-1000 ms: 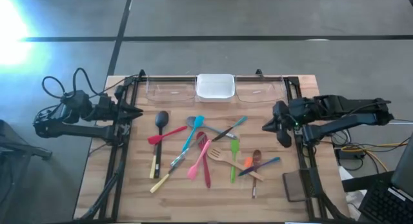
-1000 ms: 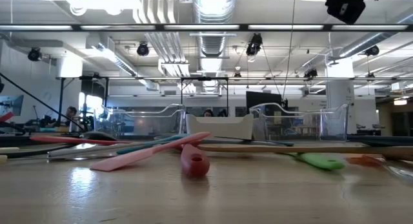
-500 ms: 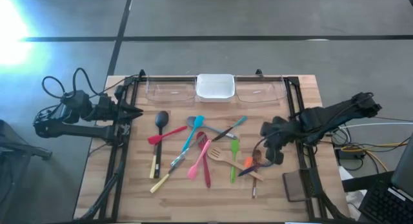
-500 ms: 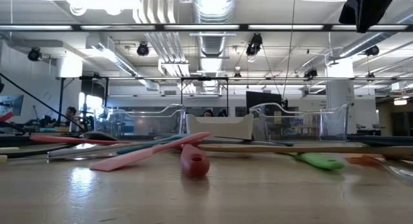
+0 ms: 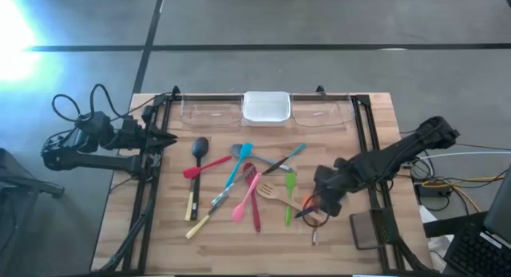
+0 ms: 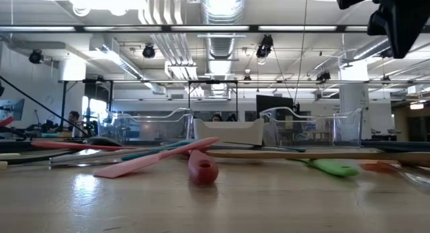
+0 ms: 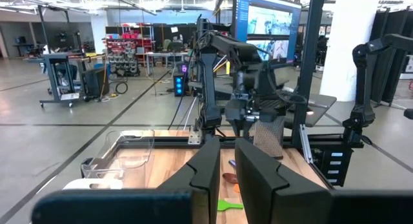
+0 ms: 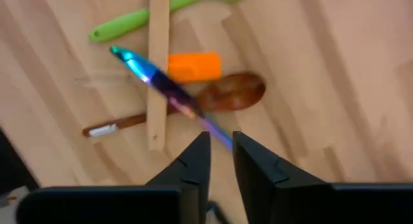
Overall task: Pick & Place Kitchen Items
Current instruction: Put the purple table knife into the right transparent bin
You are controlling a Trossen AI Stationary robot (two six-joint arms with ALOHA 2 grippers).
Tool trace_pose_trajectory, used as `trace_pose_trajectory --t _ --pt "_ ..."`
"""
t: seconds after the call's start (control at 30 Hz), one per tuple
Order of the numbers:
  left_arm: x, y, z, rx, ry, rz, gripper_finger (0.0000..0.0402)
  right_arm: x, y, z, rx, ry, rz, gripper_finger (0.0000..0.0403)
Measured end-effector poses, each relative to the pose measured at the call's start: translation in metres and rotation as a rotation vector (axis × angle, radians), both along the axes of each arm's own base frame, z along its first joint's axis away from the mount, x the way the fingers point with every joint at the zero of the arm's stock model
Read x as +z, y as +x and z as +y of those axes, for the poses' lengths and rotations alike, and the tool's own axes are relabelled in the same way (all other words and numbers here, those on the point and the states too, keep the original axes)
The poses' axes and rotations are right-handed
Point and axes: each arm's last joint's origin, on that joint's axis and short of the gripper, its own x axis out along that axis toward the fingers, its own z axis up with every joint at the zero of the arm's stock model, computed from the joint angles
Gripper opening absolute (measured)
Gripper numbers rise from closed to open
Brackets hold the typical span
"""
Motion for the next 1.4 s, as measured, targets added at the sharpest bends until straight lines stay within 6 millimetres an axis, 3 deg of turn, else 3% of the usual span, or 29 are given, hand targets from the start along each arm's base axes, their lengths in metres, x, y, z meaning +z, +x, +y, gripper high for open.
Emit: trace_pose_trajectory --t 0.3,0.53,0.97,1.4 --pt "0.0 0.0 0.0 0.0 0.0 0.0 0.0055 -0.015 0.004 0.016 0.025 -0.054 0.045 0.0161" --pt "0.0 0.0 0.0 0.0 0.0 0.0 0.0055 -0.042 0.007 0.03 0.11 -0.109 0.147 0.0196" --pt "0.0 0.0 0.0 0.0 0.0 0.0 0.0055 -0.083 0.018 0.043 0.192 -0.134 0.187 0.0185" --pt "0.0 0.0 0.0 0.0 0.0 0.0 0.0055 -0.108 -0.004 0.031 0.134 -0.035 0.1 0.0158"
